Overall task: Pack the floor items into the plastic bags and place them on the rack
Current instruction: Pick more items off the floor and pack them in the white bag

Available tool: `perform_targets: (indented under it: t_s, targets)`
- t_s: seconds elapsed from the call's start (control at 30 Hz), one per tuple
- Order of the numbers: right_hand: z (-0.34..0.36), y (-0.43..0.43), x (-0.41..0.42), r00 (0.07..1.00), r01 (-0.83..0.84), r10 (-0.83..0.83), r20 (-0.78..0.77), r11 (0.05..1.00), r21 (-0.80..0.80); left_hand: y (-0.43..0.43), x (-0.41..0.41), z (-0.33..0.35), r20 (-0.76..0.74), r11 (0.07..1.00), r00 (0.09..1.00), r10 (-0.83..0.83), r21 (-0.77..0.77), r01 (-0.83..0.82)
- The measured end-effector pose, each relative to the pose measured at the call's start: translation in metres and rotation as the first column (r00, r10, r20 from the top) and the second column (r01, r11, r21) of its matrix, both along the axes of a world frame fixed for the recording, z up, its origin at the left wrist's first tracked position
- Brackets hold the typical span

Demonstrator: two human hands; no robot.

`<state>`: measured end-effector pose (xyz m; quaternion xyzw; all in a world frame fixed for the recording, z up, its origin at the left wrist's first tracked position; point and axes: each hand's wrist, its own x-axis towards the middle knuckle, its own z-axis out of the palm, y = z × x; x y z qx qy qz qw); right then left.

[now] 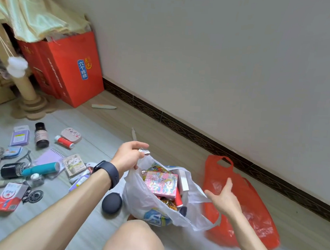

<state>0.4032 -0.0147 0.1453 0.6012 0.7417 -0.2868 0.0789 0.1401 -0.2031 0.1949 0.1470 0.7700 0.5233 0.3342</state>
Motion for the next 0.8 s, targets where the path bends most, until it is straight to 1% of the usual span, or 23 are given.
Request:
perform_targets:
  t_s: [0.03, 0.07, 0.1, 0.13, 0.17, 0.2, 0.23, 0.27, 0.3, 0.33, 0.37, 0.4, 0.43, 0.47, 0.5, 0.57, 0.63, 0.67, 0.7, 0.73, 0.77, 0.8]
  targets:
    - [0.003, -0.004, -0.001, 0.995, 0.046, -0.062, -0.077, 0.980, -0.194, -0.001, 0.003, 0.002, 0.011, 1.000, 1.000, -0.005, 0.005, 0.005]
    - [0.002, -0.009, 0.000, 0.985, 0.073, -0.121, -0.123, 0.939, -0.336, -0.002, 0.005, 0.004, 0.020, 1.000, 1.000, -0.015, 0.010, 0.014]
    - [0.003, -0.014, 0.001, 0.981, 0.079, -0.143, -0.129, 0.911, -0.405, -0.003, 0.006, 0.006, 0.028, 1.000, 0.999, -0.029, 0.005, 0.029]
    - [0.001, -0.017, 0.001, 0.988, 0.038, -0.097, -0.120, 0.908, -0.417, -0.004, 0.007, 0.008, 0.039, 0.999, 0.998, -0.047, -0.016, 0.047]
    - [-0.001, -0.021, 0.000, 0.991, -0.021, -0.031, -0.127, 0.919, -0.394, -0.007, 0.008, 0.011, 0.054, 0.996, 0.996, -0.068, -0.051, 0.070]
    - [-0.002, -0.023, -0.003, 0.985, -0.071, 0.005, -0.172, 0.923, -0.378, -0.009, 0.009, 0.014, 0.073, 0.990, 0.993, -0.096, -0.092, 0.102]
    - [0.001, -0.026, -0.005, 0.968, -0.063, -0.047, -0.248, 0.907, -0.417, -0.012, 0.010, 0.016, 0.089, 0.982, 0.988, -0.126, -0.130, 0.137]
    - [0.007, -0.026, -0.010, 0.929, -0.028, -0.146, -0.341, 0.890, -0.456, -0.013, 0.011, 0.019, 0.097, 0.975, 0.985, -0.146, -0.154, 0.159]
    - [0.016, -0.025, -0.016, 0.886, 0.004, -0.209, -0.413, 0.896, -0.445, -0.013, 0.012, 0.023, 0.099, 0.974, 0.984, -0.147, -0.158, 0.162]
    - [0.024, -0.022, -0.023, 0.871, 0.008, -0.190, -0.452, 0.927, -0.374, -0.014, 0.012, 0.027, 0.099, 0.979, 0.986, -0.135, -0.142, 0.149]
    - [0.035, -0.020, -0.030, 0.894, -0.031, -0.090, -0.440, 0.965, -0.260, -0.013, 0.012, 0.032, 0.099, 0.985, 0.988, -0.121, -0.115, 0.132]
    - [0.043, -0.020, -0.036, 0.929, -0.103, 0.040, -0.368, 0.983, -0.153, -0.012, 0.014, 0.037, 0.099, 0.989, 0.989, -0.112, -0.086, 0.120]
    - [0.048, -0.023, -0.041, 0.955, -0.198, 0.176, -0.240, 0.978, -0.069, -0.011, 0.016, 0.043, 0.089, 0.992, 0.990, -0.108, -0.063, 0.113]
    - [0.049, -0.028, -0.047, 0.952, -0.296, 0.291, -0.098, 0.954, -0.042, -0.010, 0.018, 0.048, 0.069, 0.993, 0.992, -0.104, -0.043, 0.107]
    - [0.045, -0.034, -0.050, 0.928, -0.372, 0.372, -0.009, 0.926, -0.071, -0.010, 0.021, 0.051, 0.047, 0.995, 0.994, -0.097, -0.026, 0.098]
    - [0.026, -0.052, -0.053, 0.869, -0.472, 0.489, 0.077, 0.865, -0.172, -0.010, 0.027, 0.055, 0.017, 0.997, 0.997, -0.078, 0.000, 0.078]
    - [0.001, -0.068, -0.050, 0.838, -0.512, 0.538, 0.088, 0.833, -0.210, -0.012, 0.032, 0.056, 0.013, 0.998, 0.998, -0.063, 0.016, 0.063]
    - [-0.013, -0.074, -0.047, 0.843, -0.514, 0.535, 0.050, 0.831, -0.214, -0.014, 0.033, 0.055, 0.017, 0.998, 0.998, -0.056, 0.022, 0.055]
    - [-0.024, -0.077, -0.044, 0.877, -0.474, 0.480, -0.032, 0.850, -0.232, -0.017, 0.033, 0.054, 0.025, 0.999, 0.999, -0.046, 0.028, 0.046]
    - [-0.029, -0.076, -0.042, 0.918, -0.394, 0.366, -0.150, 0.879, -0.269, -0.019, 0.033, 0.054, 0.028, 0.999, 0.999, -0.038, 0.031, 0.037]
    - [-0.027, -0.072, -0.043, 0.937, -0.295, 0.215, -0.274, 0.908, -0.296, -0.021, 0.031, 0.053, 0.026, 0.999, 0.999, -0.027, 0.034, 0.026]
    - [-0.019, -0.062, -0.046, 0.920, -0.191, 0.070, -0.385, 0.939, -0.285, -0.022, 0.028, 0.052, 0.021, 0.999, 1.000, -0.012, 0.040, 0.011]
